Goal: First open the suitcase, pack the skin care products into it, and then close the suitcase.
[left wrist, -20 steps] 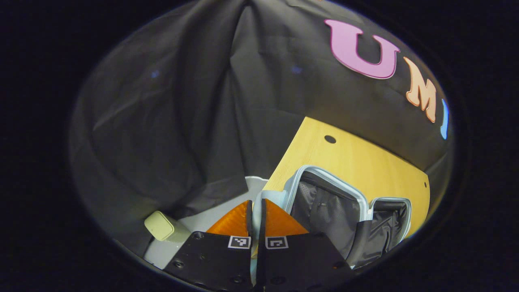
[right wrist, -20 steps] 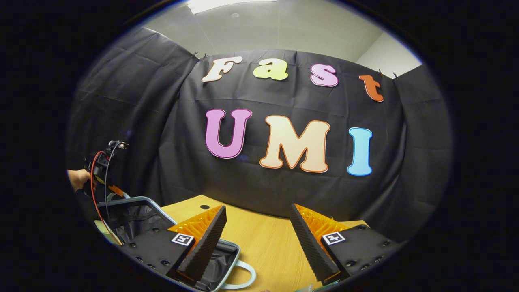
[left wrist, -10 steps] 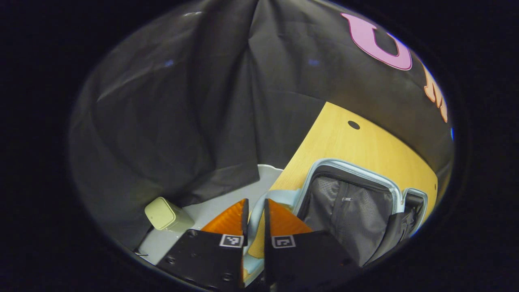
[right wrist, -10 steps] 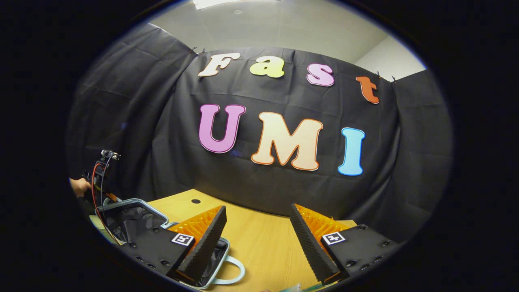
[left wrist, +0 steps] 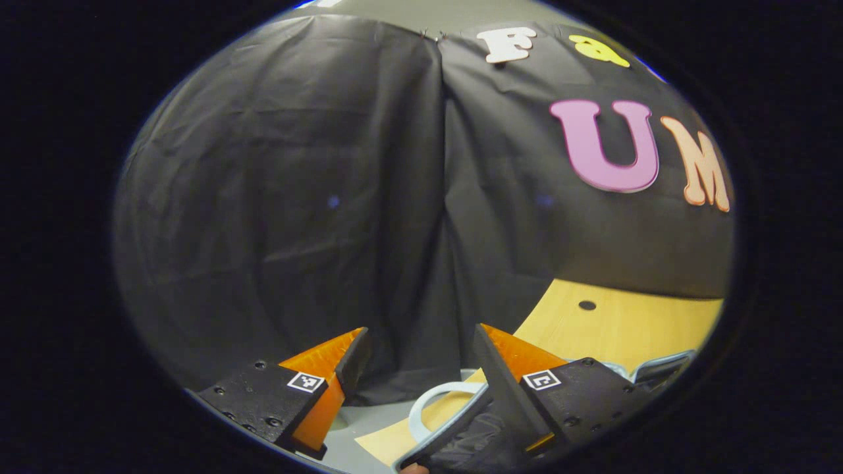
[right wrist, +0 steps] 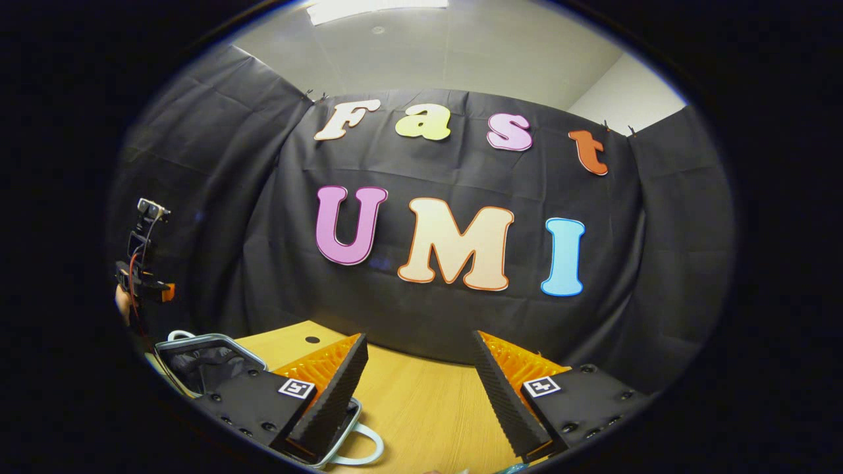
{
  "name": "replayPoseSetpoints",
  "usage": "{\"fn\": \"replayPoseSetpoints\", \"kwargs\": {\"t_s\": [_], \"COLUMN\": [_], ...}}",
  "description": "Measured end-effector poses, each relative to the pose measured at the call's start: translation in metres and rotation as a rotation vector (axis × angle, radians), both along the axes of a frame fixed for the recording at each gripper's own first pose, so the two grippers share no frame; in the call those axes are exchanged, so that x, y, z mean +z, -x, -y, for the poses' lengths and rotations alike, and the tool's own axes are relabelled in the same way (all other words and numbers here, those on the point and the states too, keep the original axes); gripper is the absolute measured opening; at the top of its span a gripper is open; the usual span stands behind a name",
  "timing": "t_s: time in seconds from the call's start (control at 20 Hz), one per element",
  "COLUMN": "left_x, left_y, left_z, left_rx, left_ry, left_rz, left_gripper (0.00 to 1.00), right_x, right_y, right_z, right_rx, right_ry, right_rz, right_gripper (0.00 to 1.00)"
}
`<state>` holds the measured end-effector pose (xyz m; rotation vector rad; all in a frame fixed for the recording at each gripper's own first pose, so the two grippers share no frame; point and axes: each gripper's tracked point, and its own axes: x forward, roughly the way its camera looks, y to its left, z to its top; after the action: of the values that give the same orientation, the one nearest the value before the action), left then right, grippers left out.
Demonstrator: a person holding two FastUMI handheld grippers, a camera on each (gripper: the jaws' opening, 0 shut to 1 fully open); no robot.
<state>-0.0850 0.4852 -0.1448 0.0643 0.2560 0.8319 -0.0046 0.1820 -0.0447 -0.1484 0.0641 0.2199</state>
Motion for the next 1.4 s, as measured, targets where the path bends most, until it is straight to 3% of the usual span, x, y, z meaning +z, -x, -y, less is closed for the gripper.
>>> {"fn": "replayPoseSetpoints", "kwargs": {"t_s": [0.25, 0.6, 1.0, 1.1, 1.4], "left_x": [0.056, 0.092, 0.073, 0.065, 0.030], "left_y": [-0.005, -0.054, -0.100, -0.101, -0.103], "left_z": [0.086, 0.223, 0.390, 0.425, 0.520], "left_rx": [-0.089, -0.299, -0.579, -0.628, -0.760], "left_ry": [-0.009, -0.026, 0.005, 0.014, 0.093], "left_rz": [0.086, 0.145, 0.099, 0.085, 0.029], "left_gripper": [0.93, 0.93, 0.93, 0.90, 0.94], "right_x": [0.021, 0.041, 0.046, 0.045, 0.039], "right_y": [-0.007, -0.016, -0.006, -0.006, -0.001], "right_z": [0.034, 0.103, 0.175, 0.191, 0.230], "right_rx": [-0.003, -0.066, -0.127, -0.134, -0.152], "right_ry": [-0.051, -0.086, -0.093, -0.092, -0.090], "right_rz": [0.039, 0.080, 0.097, 0.091, 0.077], "right_gripper": [0.98, 0.98, 0.98, 0.96, 0.96]}}
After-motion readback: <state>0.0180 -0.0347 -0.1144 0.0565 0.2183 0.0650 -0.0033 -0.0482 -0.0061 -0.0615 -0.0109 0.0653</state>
